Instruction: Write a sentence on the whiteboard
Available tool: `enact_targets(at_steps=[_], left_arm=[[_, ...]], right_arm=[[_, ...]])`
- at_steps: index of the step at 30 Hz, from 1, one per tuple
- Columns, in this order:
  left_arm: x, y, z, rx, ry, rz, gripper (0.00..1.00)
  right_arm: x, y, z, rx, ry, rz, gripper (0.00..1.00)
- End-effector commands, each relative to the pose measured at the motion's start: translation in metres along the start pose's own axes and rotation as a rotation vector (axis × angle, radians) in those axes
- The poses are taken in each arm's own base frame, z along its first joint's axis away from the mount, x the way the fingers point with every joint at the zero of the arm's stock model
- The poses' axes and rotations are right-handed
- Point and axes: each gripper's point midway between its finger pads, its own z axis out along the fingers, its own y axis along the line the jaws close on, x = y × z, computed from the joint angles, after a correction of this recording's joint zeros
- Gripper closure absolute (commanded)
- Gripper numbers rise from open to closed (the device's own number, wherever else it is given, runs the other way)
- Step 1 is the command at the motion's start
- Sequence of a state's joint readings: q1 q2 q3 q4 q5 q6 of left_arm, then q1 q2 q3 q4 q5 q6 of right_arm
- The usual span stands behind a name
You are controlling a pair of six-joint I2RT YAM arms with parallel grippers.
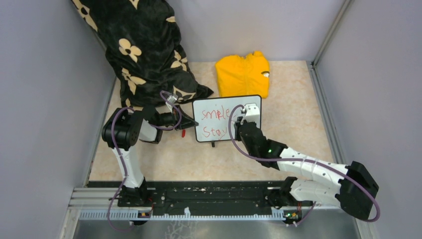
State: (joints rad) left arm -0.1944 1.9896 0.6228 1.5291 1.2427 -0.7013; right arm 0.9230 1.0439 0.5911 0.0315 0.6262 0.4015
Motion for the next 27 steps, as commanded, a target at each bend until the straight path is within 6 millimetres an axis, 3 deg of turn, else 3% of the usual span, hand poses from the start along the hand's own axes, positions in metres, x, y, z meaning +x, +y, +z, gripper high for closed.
enact_targets(at_steps=[1,27], left_arm=[[0.0,-0.005,0.004,0.036,0.018,0.054,1.0],[0.0,-0.005,0.004,0.036,0.018,0.053,1.0]], right_arm=[[-0.015,0.003,0.003,-0.002,-0.034,0.028,1.0],[0.031,-0.003,-0.006,-0.04,0.079,0.017,1.0]])
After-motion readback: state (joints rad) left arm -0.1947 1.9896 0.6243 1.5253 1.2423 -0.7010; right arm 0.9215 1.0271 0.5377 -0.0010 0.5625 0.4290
